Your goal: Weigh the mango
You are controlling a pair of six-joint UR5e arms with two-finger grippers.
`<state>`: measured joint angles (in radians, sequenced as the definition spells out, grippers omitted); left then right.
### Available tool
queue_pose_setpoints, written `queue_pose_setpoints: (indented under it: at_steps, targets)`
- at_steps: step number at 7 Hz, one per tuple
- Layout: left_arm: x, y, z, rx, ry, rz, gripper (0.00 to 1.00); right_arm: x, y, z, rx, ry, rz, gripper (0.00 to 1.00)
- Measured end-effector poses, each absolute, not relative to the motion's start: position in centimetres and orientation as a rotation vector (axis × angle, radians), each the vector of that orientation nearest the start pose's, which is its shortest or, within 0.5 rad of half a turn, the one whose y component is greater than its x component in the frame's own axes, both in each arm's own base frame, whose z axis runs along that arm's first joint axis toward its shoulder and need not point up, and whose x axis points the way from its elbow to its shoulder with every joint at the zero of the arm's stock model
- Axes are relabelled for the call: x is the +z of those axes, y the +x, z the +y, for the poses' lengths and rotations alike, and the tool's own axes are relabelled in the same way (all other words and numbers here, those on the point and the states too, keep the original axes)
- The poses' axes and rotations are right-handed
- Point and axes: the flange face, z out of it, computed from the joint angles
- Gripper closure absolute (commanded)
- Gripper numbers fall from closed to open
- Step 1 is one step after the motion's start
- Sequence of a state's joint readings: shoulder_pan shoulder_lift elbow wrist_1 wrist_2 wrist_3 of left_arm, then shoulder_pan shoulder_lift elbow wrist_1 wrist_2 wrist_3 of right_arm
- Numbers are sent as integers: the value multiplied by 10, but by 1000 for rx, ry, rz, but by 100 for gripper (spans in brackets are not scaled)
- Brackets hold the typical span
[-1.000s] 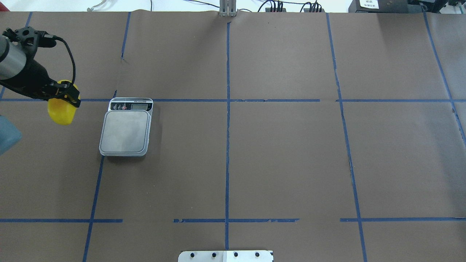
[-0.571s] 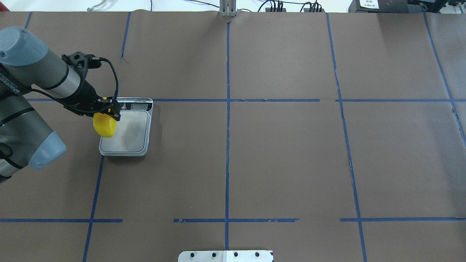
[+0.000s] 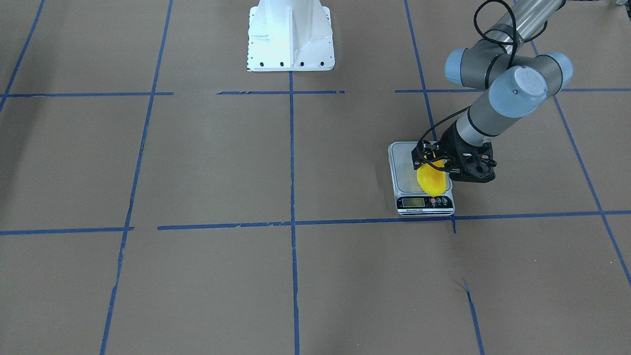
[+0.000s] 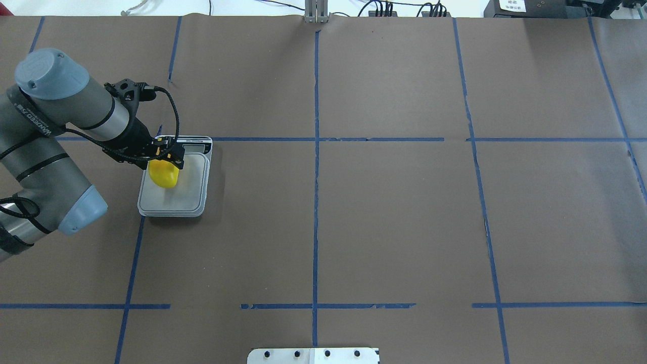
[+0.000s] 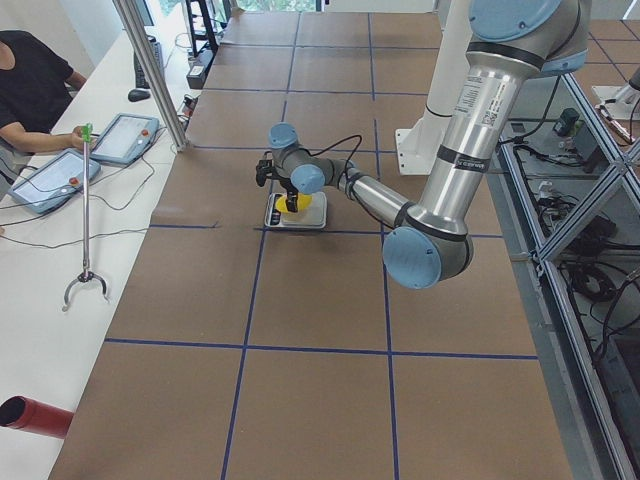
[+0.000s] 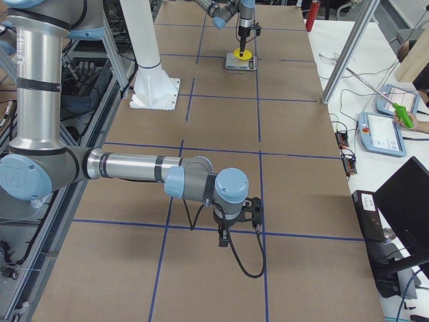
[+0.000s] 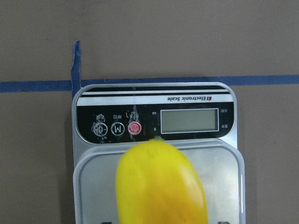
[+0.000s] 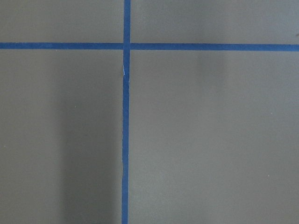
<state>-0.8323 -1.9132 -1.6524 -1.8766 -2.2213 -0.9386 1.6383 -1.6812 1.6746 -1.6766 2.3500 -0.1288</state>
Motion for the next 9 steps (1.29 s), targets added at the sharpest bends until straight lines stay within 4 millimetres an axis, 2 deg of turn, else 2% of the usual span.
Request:
queue_pose_setpoints:
  at_steps: [2,3,4,5,6,7,8,9]
  targets:
    - [383,360,-512,53,40,946,0,669,93,-431,-14,-30,-785,0]
    - [369,340,-516,58,83,959,0,669,93,-431,-13,-30,-785,0]
    - [356,308,-526,79,145,959,0,669,93,-431,-14,-30,-785,0]
    - [348,273,-534,120,200,932,0,669,93,-431,-13,-31,-785,0]
    - [347,226,-545,178,262,881,0,669,93,-431,-13,-31,-785,0]
    - [360,167,-557,245,326,813,0,669,93,-431,-13,-31,-785,0]
    - [385,113,-563,295,357,753,0,669,93,-431,-13,-31,-785,0]
    - [415,71,-564,303,352,722,0,669,93,-431,-13,-30,-785,0]
